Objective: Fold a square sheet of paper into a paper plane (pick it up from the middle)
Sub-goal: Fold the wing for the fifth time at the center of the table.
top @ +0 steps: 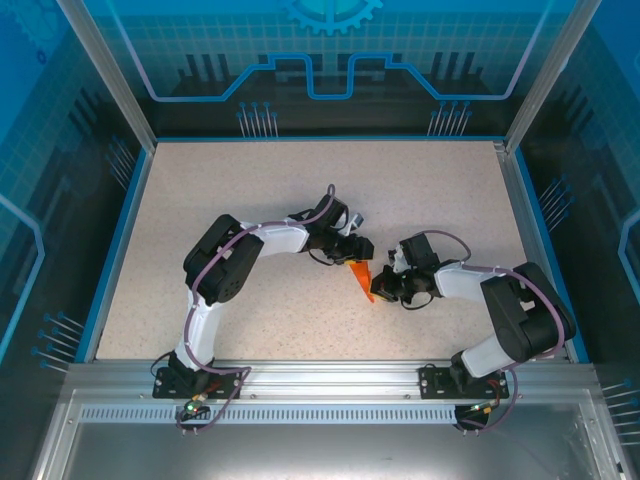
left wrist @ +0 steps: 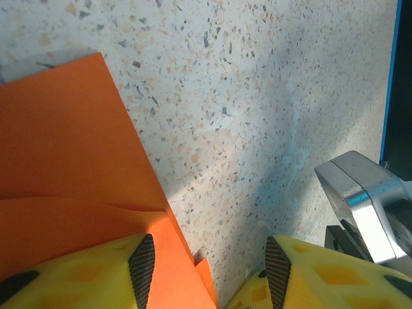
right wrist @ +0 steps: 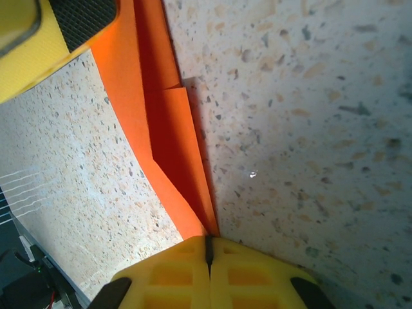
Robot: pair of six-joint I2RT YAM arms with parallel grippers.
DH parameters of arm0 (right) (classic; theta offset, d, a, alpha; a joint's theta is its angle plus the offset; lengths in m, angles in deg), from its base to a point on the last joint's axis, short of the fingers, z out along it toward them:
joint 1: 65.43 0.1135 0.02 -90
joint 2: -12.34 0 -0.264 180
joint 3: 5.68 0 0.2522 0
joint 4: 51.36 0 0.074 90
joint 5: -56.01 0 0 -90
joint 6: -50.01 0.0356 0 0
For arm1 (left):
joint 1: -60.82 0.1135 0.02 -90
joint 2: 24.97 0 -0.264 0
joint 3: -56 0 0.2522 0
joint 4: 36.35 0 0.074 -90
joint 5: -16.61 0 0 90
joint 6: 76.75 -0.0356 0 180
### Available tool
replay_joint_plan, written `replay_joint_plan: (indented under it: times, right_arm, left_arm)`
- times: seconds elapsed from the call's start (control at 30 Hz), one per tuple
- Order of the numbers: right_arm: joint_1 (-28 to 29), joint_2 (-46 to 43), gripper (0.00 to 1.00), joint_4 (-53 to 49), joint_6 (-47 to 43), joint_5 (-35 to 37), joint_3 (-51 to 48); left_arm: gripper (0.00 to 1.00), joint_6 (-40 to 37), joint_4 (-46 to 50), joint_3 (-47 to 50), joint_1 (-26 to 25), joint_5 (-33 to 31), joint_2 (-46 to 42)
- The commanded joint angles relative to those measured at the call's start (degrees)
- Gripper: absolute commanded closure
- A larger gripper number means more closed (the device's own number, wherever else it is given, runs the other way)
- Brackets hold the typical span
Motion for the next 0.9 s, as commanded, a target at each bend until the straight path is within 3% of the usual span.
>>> replay_joint_plan:
  times: [0.0, 0.17, 0.6, 0.87]
  right_arm:
    - [0.7, 0.5, 0.94, -7.7, -1.4, 4.4, -1.6]
    - [0.7, -2.2, 0.88, -8.8, -2.5, 2.3, -1.4]
    - [2.1, -0.2, 0.96, -13.7, -5.8, 4.3, -0.1]
    - [0.5, -12.2, 0.92, -14.2, -5.1, 5.4, 0.9]
  left_arm:
    - [0.48, -1.6, 3.5, -0.6, 0.0, -0.6, 2.4]
    - [0.48, -1.6, 3.7, -0.8, 0.0, -0.6, 2.5]
    - [0.48, -1.4, 3.8, -0.9, 0.0, -0.5, 2.5]
    - [0.48, -1.8, 4.2, -0.7, 0.0, -0.4, 2.4]
